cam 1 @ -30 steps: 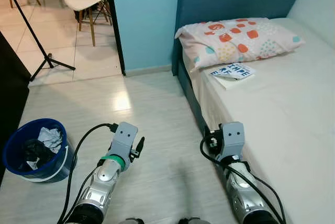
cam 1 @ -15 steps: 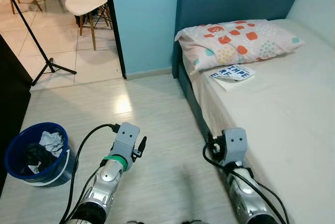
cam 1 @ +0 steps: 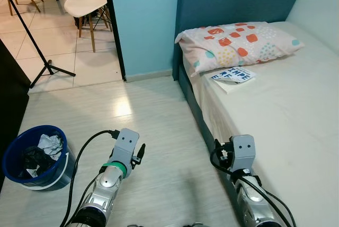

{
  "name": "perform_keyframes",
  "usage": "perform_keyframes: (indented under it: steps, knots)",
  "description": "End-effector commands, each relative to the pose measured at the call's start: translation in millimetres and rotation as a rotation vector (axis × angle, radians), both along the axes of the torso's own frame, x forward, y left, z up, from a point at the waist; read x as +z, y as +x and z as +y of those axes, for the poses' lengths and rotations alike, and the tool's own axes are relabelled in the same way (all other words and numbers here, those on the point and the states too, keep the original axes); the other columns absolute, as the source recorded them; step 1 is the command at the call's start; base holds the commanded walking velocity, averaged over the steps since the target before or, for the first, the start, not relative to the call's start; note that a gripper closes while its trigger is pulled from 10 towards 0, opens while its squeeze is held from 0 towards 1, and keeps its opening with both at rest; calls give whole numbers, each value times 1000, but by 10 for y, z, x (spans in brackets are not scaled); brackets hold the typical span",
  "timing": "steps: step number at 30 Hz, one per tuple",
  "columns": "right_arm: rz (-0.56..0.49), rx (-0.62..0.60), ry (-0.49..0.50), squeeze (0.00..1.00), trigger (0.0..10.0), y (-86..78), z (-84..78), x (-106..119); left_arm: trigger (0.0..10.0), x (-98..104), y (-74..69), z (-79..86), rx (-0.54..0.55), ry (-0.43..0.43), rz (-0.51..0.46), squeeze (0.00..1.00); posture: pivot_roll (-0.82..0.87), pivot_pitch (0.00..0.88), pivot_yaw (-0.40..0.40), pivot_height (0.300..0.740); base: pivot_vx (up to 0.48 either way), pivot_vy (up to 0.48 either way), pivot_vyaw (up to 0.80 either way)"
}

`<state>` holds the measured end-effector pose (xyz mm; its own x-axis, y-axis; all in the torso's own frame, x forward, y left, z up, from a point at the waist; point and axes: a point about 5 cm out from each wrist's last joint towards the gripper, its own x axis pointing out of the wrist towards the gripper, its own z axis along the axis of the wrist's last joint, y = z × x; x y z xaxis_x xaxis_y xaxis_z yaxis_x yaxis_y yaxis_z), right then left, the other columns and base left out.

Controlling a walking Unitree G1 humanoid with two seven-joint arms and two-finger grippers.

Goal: Clean up the room

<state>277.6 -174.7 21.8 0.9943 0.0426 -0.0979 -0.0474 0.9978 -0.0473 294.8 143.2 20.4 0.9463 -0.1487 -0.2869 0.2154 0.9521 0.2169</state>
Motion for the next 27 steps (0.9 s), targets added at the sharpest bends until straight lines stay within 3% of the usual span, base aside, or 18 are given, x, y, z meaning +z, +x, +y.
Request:
perform_keyframes:
  steps: [1, 15, 27]
  knots:
    - [20, -2, 13, 0, 10000, -41, 9, -59, 10000, -29, -16, 14, -7, 22, 5, 0, -30, 0, 40, 736, 0, 0, 0]
    - [28, 11, 19, 0, 10000, -42, 43, -75, 10000, -20, -6, 27, -9, 31, 0, 0, -22, 0, 32, 736, 0, 0, 0]
    - [47, 3, 56, 0, 10000, -48, 28, -99, 10000, -1, 23, -59, -28, -10, 11, 0, -29, 1, 31, 736, 0, 0, -758]
